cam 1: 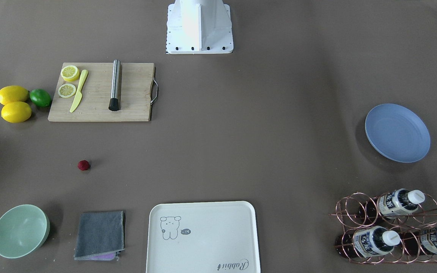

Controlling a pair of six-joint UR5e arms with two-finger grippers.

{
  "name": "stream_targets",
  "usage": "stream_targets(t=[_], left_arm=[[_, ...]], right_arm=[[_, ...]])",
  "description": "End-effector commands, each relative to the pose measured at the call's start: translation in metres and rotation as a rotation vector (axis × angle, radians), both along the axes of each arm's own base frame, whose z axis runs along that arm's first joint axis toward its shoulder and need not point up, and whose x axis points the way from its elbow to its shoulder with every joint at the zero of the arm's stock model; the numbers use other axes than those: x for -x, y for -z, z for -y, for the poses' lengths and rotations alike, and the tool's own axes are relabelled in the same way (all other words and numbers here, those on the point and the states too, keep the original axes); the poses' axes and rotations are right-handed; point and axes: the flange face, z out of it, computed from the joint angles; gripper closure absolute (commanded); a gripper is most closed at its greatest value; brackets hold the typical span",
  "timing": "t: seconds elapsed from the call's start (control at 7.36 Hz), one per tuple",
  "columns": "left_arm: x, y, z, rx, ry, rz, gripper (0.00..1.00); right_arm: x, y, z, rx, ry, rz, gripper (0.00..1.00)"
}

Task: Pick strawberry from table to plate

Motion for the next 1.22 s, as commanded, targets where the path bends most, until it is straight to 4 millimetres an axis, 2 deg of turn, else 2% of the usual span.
stream_targets(t=[0.0, 0.27, 0.54, 0.95, 1.09], left_arm=[[0.0, 0.0, 0.0, 0.003, 0.002, 0.0, 0.02], [0.0, -0.003, 0.001, 0.009, 0.003, 0.0, 0.02], [-0.001, 0.003, 0.002, 0.001, 0.003, -0.012, 0.02], [-0.01, 0.017, 0.004, -0.007, -0.011, -0.151, 0.02], [-0.009, 0.016, 0.006, -0.022, -0.011, -0.136, 0.02]], right_arm=[[0.0, 0.0, 0.0, 0.0, 0.0, 0.0, 0.0], [0.0, -0.002, 0.0, 0.003, 0.0, -0.002, 0.0], [0.0, -0.002, 0.0, 0.004, -0.001, -0.002, 0.0], [0.0, -0.001, 0.0, 0.0, 0.0, -0.001, 0.0], [0.0, -0.001, 0.0, 0.0, 0.0, -0.001, 0.0]])
